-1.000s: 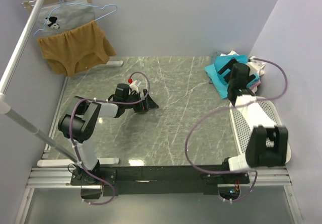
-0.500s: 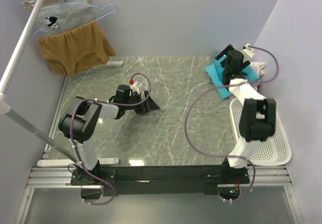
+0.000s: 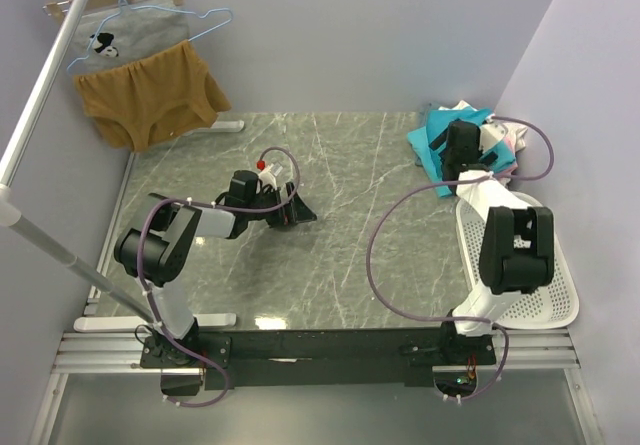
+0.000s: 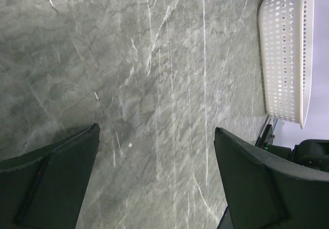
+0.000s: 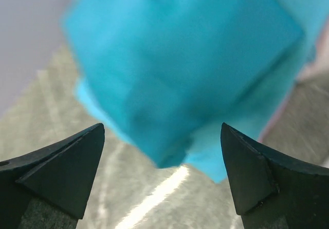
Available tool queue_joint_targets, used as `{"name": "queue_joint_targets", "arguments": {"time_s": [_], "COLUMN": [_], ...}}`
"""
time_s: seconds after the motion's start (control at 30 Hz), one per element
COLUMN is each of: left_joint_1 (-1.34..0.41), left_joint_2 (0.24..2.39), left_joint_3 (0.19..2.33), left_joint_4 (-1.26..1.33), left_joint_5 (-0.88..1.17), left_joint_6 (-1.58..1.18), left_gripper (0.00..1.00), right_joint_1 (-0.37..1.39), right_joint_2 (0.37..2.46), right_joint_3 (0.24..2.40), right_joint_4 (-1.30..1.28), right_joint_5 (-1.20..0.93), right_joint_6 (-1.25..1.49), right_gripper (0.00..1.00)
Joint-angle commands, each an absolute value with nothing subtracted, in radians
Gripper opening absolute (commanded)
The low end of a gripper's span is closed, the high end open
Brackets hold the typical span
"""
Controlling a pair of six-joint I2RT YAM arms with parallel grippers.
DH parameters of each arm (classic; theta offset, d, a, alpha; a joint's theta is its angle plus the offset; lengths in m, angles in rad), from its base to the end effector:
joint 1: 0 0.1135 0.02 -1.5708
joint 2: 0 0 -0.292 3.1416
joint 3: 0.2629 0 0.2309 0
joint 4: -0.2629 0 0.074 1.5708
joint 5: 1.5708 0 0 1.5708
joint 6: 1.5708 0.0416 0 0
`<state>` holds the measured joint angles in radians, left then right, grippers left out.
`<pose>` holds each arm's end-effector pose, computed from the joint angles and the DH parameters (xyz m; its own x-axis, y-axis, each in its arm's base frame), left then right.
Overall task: Fold and stack the t-shirts
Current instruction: Put the neatly folded tshirt into the corner of the board with the right arm
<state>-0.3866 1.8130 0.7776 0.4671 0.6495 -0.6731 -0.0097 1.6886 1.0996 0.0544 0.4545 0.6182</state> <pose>0.3107 -0.1536 0.1782 -0.8713 -0.1814 -0.4561 0.2932 0.5530 -0.7799 0.3687 -0.0218 0.2728 -0.1912 0.5226 -0.8309 0.6102 0.7263 0.3164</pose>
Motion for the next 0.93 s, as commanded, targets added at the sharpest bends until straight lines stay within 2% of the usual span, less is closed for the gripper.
{"name": "queue_joint_targets", "arguments": {"time_s": [0.0, 0.13, 0.3, 0.37, 0.5, 0.77, 0.9], "left_joint_1": [-0.391, -0.391, -0.393, -0.396, -0.4, -0.411, -0.417], "left_joint_2": [1.766, 1.671, 1.502, 1.451, 1.326, 1.086, 0.941], "left_joint_3": [0.79, 0.795, 0.788, 0.801, 0.836, 0.767, 0.706], "left_joint_4": [0.437, 0.348, 0.256, 0.201, 0.091, 0.029, -0.015], "left_joint_5": [0.634, 0.484, 0.296, 0.226, 0.106, -0.053, -0.232], "left_joint_6": [-0.641, -0.624, -0.604, -0.582, -0.548, -0.551, -0.564], "left_gripper": [0.99, 0.99, 1.0, 1.0, 0.99, 0.99, 0.99], "right_joint_1": [-0.012, -0.009, 0.02, 0.04, 0.121, 0.247, 0.275], "right_joint_2": [1.545, 1.328, 1.165, 1.099, 1.022, 0.916, 0.856], "right_joint_3": [1.109, 1.046, 0.983, 0.936, 0.867, 0.697, 0.618], "right_joint_4": [0.221, 0.268, 0.201, 0.173, 0.076, 0.008, 0.008], "right_joint_5": [0.315, 0.194, -0.074, -0.116, -0.1, -0.026, 0.072], "right_joint_6": [0.509, 0.486, 0.45, 0.416, 0.368, 0.356, 0.38], "right_gripper": [1.0, 1.0, 1.0, 1.0, 1.0, 1.0, 1.0]}}
